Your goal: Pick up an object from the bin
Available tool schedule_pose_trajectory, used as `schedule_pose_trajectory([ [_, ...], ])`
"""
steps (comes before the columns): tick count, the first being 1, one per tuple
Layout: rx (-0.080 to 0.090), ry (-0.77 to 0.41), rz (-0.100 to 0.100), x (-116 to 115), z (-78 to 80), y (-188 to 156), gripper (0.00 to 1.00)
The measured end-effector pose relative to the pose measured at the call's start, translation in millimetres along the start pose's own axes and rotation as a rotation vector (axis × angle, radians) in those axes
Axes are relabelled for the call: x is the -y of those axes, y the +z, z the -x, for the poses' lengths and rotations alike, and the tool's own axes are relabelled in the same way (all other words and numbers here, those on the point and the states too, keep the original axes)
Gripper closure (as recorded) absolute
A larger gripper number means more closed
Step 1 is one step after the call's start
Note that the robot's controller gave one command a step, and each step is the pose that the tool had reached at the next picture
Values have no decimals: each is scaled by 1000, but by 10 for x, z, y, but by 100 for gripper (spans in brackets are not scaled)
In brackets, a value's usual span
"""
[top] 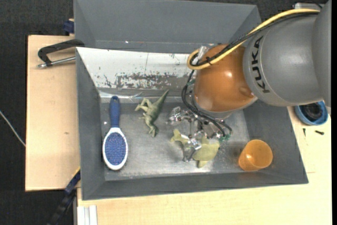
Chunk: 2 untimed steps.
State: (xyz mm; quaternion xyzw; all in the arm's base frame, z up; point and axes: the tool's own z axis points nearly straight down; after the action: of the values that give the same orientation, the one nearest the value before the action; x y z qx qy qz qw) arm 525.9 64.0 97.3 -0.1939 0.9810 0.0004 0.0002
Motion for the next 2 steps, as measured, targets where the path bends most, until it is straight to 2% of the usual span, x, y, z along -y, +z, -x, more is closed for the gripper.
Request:
schedule_pose_trajectory([
  [1,5,-331,0,447,-172,250,0],
  [2,2,-330,-1,458,-181,249,100],
])
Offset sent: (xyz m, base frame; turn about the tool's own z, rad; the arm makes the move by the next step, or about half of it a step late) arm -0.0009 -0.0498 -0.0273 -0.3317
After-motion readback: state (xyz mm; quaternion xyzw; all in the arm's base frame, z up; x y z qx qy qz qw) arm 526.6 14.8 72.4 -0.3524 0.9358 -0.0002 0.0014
